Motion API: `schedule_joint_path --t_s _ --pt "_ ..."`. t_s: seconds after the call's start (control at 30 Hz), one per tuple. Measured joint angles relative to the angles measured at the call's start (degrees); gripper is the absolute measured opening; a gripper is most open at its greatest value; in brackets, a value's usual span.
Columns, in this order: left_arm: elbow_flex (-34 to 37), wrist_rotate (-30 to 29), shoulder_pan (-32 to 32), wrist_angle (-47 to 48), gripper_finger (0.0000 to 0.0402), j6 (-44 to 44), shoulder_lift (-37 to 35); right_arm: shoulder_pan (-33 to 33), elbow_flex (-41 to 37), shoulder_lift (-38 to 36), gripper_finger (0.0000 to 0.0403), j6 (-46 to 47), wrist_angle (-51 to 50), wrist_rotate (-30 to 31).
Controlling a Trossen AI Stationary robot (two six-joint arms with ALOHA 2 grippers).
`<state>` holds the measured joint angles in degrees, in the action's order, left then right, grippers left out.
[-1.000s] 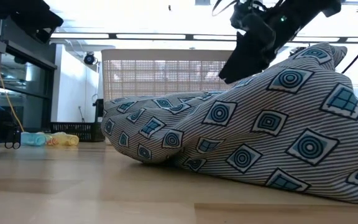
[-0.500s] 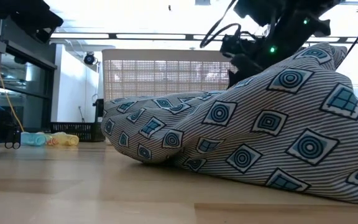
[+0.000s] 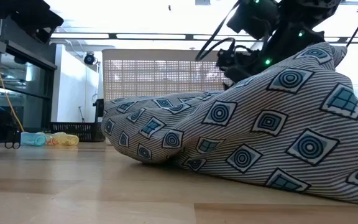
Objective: Pick & place medical supplies in basket/bin
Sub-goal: Put the pink bandage into the small white bin
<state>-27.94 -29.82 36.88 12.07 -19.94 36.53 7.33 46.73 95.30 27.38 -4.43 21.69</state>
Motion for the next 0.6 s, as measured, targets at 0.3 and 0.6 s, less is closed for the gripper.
schedule_joint_path --t_s 0.3,0.6 --pt "0.00 0.00 -0.02 -1.02 0.0128 0.00 0.00 0.04 -0.03 0.58 0.0298 1.17 0.06 -2.74" --pt "0.00 0.00 0.00 -1.02 0.0128 0.00 0.00 0.75 -0.03 0.69 0.0298 1.31 0.39 -3.55"
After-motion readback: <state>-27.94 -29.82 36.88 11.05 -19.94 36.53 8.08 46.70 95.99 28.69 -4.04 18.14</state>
